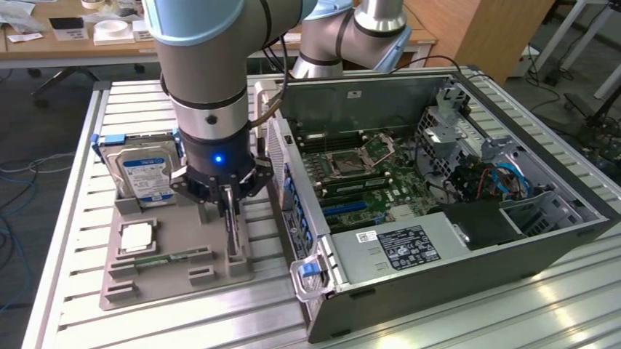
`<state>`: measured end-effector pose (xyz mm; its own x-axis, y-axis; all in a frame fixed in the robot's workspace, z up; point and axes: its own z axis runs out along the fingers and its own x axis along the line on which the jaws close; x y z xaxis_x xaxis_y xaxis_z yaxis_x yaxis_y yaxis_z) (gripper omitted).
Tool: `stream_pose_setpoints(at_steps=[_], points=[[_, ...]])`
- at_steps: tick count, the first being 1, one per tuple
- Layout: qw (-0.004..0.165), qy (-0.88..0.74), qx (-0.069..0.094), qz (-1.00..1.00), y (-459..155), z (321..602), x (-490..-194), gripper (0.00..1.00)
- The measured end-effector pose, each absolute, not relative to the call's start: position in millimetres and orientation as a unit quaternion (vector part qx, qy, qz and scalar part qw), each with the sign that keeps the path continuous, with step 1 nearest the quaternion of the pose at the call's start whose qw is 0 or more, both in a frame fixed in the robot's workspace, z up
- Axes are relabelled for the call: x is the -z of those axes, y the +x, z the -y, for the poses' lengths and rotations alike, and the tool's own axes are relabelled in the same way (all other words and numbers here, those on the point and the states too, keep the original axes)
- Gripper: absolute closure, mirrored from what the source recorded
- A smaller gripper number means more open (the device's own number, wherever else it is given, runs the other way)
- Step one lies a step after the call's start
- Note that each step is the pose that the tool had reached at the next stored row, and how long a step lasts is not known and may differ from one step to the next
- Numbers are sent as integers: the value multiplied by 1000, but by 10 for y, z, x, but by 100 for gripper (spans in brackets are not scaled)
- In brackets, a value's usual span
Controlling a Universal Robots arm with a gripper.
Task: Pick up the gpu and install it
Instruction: 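Pick up the gpu and move the gpu toward the slot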
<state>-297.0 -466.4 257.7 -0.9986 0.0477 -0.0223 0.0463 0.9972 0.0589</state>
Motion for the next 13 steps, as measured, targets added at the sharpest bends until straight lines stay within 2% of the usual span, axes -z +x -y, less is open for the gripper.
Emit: stream_pose_setpoints(at_steps=[13], points=[[12,24,-29,-999,-2970,4664,-2835,73]])
